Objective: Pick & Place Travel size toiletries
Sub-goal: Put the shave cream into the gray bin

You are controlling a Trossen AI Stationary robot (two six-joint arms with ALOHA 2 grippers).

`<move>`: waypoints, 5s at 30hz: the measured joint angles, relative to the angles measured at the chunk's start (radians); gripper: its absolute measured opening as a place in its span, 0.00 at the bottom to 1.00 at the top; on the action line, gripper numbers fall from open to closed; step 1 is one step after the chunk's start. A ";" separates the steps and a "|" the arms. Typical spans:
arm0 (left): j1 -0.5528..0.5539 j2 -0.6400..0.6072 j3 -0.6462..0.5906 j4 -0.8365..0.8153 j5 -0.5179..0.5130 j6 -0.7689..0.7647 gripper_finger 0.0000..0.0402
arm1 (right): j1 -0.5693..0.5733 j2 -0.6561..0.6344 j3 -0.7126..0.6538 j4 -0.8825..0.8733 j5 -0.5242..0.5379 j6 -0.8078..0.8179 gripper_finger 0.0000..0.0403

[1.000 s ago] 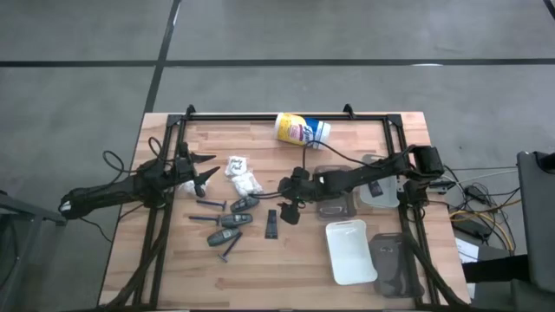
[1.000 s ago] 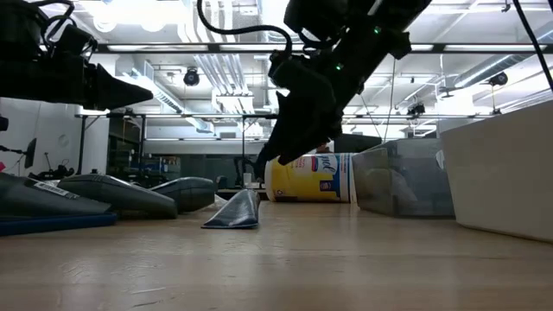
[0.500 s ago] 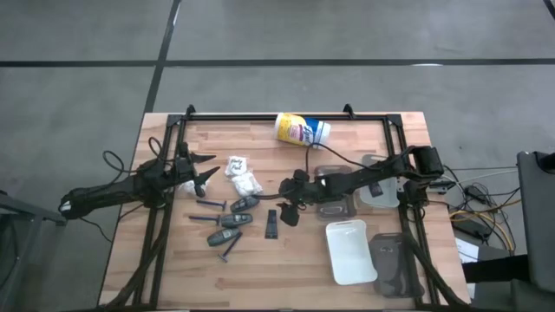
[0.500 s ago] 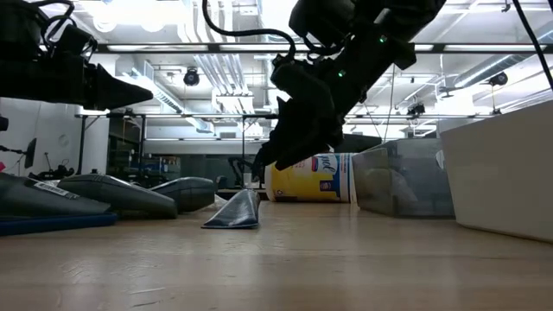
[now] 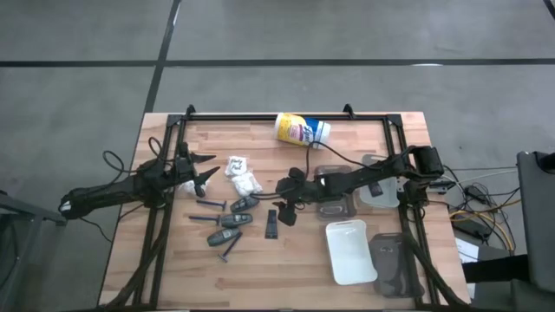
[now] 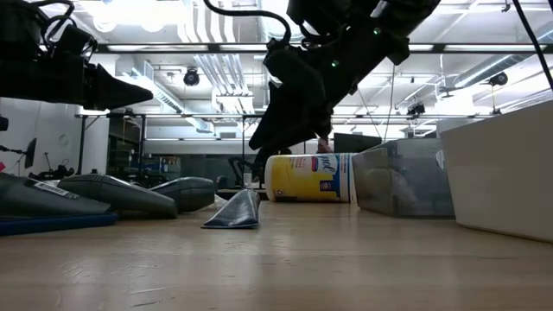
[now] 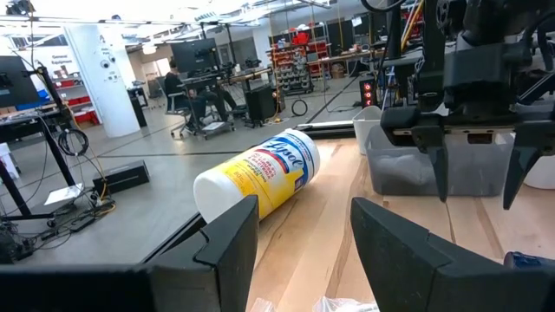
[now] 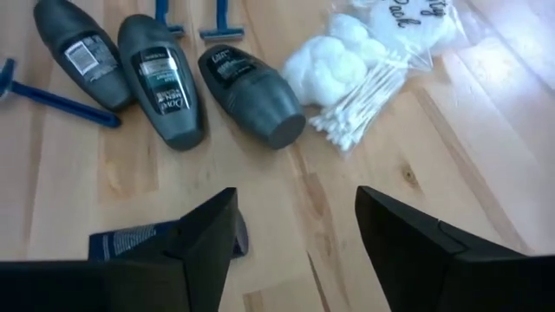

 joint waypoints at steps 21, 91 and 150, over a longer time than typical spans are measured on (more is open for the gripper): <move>0.000 0.000 0.000 0.000 0.000 0.000 0.47 | 0.022 0.000 0.005 0.012 -0.003 0.097 0.69; 0.000 0.012 0.000 0.000 0.006 0.000 0.47 | 0.004 0.306 0.493 -0.584 -0.299 -1.270 0.62; 0.000 0.013 0.000 0.000 0.007 0.000 0.47 | -0.006 0.224 0.487 -0.637 -0.278 -0.777 0.19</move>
